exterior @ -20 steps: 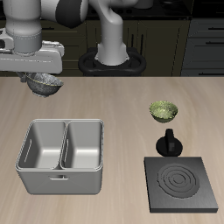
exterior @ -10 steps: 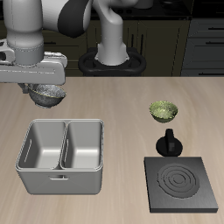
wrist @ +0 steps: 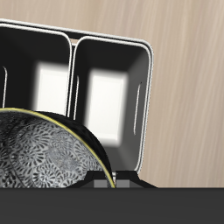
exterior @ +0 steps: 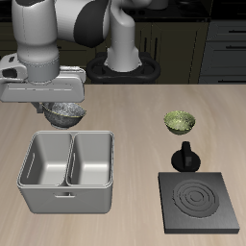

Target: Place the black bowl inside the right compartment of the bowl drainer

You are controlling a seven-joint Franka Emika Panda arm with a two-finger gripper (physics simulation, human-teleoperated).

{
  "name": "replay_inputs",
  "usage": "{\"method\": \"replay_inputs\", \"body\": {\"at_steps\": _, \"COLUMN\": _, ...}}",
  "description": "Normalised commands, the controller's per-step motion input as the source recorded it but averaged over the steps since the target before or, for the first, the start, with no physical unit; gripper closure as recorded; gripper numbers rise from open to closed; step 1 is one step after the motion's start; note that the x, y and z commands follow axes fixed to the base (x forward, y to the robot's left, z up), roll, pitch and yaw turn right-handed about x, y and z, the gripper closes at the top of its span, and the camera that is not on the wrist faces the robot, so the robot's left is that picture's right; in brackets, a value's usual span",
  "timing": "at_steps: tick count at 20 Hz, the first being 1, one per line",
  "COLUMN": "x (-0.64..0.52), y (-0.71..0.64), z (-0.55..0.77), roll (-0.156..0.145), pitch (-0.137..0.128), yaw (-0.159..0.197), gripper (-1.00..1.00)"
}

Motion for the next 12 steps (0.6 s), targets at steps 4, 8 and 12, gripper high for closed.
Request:
{"method": "replay_inputs", "body": {"at_steps": 4, "x": 0.09, "y": -0.02, "z": -0.03, "roll": -0.016, "pitch": 0.004, "yaw": -0.027, "gripper": 1.0}}
{"method": "replay_inputs", "body": {"at_steps": 8, "x": 0.05, "y": -0.04, "z": -0.06, "roll": 0.004, "pitch": 0.002, "yaw": -0.003, "gripper": 1.0}}
{"method": "replay_inputs", "body": {"at_steps": 12, "x": 0.03, "y": -0.14, "z": -0.26, "roll": -0.028, "pitch": 0.034, "yaw": -0.019, "gripper": 1.0}}
